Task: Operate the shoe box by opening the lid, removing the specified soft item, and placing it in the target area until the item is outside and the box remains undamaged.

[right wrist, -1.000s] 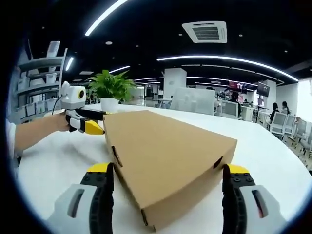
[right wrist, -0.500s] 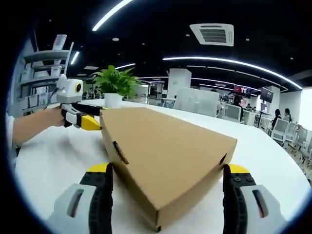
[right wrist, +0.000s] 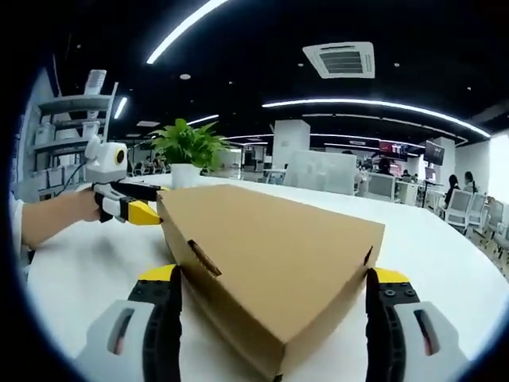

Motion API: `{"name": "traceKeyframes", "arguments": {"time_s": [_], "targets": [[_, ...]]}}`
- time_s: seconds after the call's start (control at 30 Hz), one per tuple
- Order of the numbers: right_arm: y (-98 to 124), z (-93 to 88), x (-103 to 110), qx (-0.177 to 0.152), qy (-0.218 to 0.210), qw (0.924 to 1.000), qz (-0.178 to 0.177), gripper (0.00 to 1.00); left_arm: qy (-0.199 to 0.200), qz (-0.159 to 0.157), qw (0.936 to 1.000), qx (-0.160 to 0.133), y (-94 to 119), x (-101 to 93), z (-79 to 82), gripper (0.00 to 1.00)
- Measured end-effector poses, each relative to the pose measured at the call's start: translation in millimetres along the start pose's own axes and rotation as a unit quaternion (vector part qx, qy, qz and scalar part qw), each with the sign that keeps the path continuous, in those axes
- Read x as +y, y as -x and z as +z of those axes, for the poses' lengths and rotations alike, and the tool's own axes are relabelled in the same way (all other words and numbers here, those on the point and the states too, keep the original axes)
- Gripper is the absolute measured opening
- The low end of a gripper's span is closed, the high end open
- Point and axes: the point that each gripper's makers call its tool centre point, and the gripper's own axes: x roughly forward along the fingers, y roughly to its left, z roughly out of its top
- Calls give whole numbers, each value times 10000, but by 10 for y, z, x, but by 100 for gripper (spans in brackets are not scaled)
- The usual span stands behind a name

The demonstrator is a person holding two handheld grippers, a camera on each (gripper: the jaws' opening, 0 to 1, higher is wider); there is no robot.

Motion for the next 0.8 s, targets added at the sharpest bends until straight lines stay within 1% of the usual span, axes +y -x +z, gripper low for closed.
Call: {"name": "traceKeyframes", "arguments": {"time_s": [0.03,0.1,0.2,0.27,0.4,0.43,0.5,0.53,0.6,0.73,0.8], "targets": [[3,6,-12,22,-22,10000,6,100,3,-20,10000,1,-2,-5,-4,73],[4,1,-6,65,-8,10000,-10,100,-237,-178,9994,-165,-18,15,14,74],[6,-8,-21,21,-15,10000,0,100,-138,-254,9995,-136,-12,15,11,74],[0,-12,-36,-12,-18,10000,3,100,-224,-296,9992,-160,-22,3,21,74],[1,-10,-31,-29,-29,10000,-1,100,-184,-295,9993,-102,-31,3,10,75],[1,-9,-27,-25,-33,10000,-3,100,-72,-254,9995,-155,-28,-28,16,75],[9,-1,22,0,-80,10000,-14,100,-93,-232,9995,-185,-19,-86,2,75],[14,-4,42,49,-71,10000,-12,100,-90,-244,9993,-252,-10,-86,-3,75],[26,-8,54,43,-66,10000,19,100,-83,-266,9988,-393,13,-60,26,73],[36,-2,68,39,-77,9999,79,99,-52,-205,9993,-319,40,-116,21,73],[42,1,78,57,-80,9999,118,99,-41,-161,9995,-263,56,-109,29,73]]}}
